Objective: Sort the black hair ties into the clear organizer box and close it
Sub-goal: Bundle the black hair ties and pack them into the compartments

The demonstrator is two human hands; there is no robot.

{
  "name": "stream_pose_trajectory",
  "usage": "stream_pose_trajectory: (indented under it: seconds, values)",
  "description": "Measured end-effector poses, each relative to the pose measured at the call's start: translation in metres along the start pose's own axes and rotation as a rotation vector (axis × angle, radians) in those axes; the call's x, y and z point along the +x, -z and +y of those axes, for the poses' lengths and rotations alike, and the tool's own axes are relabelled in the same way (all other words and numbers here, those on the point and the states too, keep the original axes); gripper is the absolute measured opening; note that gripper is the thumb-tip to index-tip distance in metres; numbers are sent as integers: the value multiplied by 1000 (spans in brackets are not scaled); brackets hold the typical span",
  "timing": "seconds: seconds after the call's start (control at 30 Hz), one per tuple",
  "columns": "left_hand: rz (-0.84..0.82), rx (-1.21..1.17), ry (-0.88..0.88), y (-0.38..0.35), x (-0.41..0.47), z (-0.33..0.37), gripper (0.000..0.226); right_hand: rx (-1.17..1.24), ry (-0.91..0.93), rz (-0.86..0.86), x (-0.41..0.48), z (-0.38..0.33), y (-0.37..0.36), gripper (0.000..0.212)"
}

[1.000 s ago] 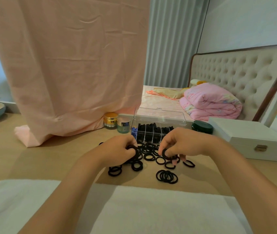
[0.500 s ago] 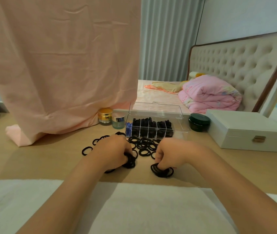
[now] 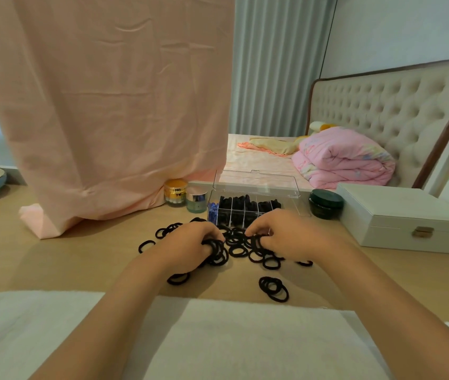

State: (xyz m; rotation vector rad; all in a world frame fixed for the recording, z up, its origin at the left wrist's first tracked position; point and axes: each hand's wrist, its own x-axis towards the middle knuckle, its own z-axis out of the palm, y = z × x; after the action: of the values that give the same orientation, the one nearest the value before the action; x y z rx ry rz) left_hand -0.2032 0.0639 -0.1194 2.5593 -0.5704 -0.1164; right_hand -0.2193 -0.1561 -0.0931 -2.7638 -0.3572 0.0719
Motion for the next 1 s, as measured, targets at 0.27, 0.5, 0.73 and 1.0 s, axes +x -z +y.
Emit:
stream_pose_trajectory:
  seconds: [0.27,0.5,0.73,1.0]
  values:
    - [85,-157,65,8,-2,-2,9,-376,84,-60,20,-4,-32,34]
    - [147,-435,144,3,2,-1,15,15,77,-87,2,-5,-8,6]
    - [157,-592,179,-8,4,7,13,715,108,-132,-7,-18,6,8]
    - [-191,-976,182,-6,1,8,24,613,-78,-102,-3,-15,-6,9]
